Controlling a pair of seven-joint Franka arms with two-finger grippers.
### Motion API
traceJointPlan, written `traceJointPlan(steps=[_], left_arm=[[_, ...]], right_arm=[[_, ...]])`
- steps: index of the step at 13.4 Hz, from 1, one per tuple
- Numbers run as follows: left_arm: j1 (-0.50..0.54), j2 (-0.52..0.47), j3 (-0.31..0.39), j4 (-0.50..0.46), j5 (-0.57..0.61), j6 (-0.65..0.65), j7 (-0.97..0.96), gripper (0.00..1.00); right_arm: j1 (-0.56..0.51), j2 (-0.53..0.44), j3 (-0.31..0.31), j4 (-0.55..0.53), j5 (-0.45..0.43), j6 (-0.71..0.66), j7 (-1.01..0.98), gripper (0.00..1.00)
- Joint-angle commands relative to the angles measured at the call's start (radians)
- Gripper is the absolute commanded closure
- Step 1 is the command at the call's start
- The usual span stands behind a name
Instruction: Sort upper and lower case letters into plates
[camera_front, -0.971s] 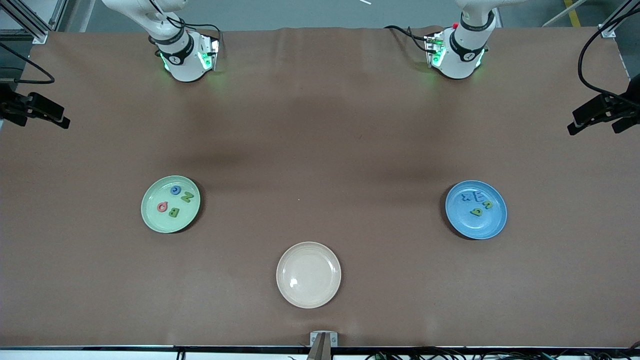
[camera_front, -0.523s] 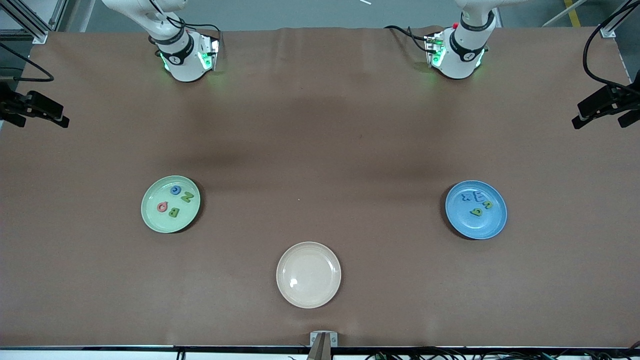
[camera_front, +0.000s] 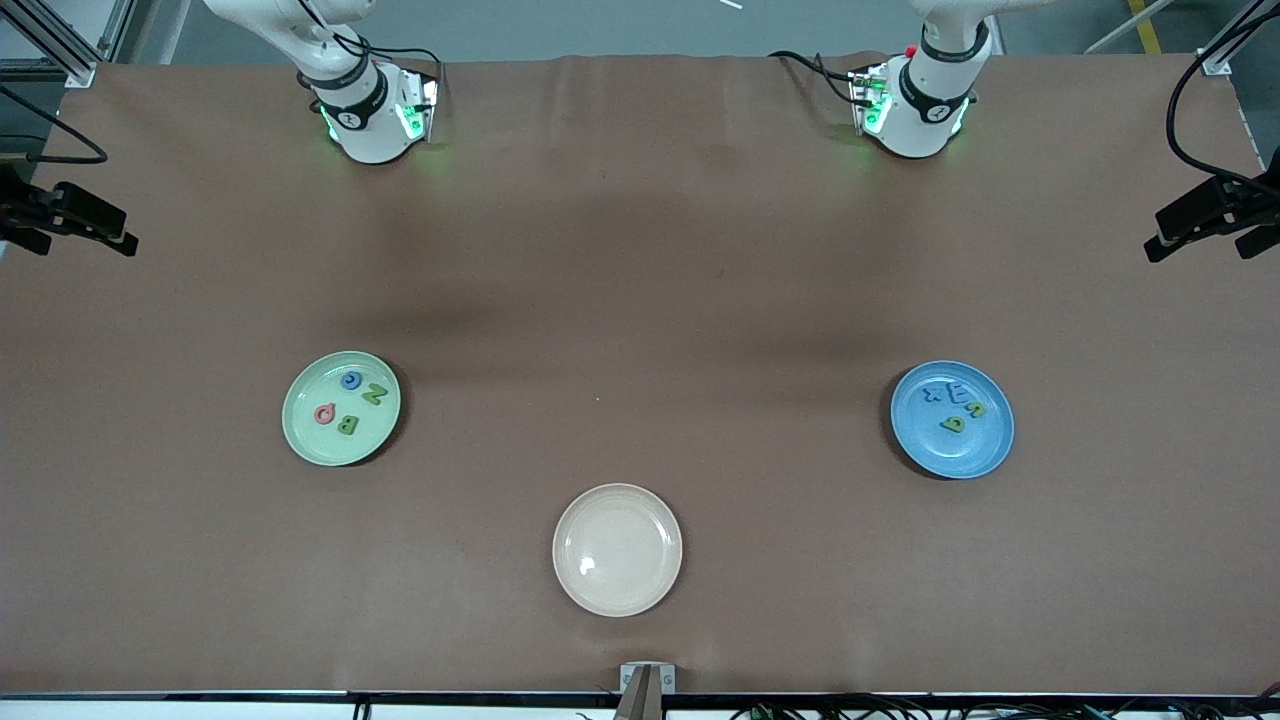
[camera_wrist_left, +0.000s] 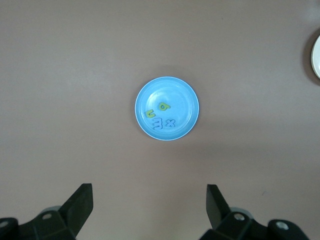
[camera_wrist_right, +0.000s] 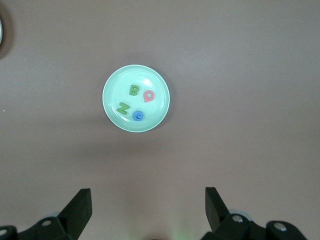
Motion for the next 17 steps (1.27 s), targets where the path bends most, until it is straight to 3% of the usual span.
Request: traceJointPlan(steps=[1, 10, 13, 17], left_arm=[[0.002, 0.011, -0.001, 0.027, 0.018, -0.022, 0.009, 0.0], [-0.009, 0.012, 0.003, 0.027, 0.02, -0.022, 0.011, 0.0], [-0.125, 0.011, 0.061, 0.027, 0.101, -0.022, 0.006, 0.0], [-0.146, 0.011, 0.077, 0.027, 0.104, -0.022, 0.006, 0.0]], right_arm=[[-0.016, -0.031, 0.009, -0.03, 0.006, 0.012, -0.013, 0.0], [-0.019, -0.03, 0.008, -0.032, 0.003, 0.012, -0.017, 0.0], [-0.014, -0.03, 0.009, -0.032, -0.007, 0.014, -0.018, 0.0], [-0.012, -0.03, 0.011, -0.032, -0.011, 0.014, -0.02, 0.0]])
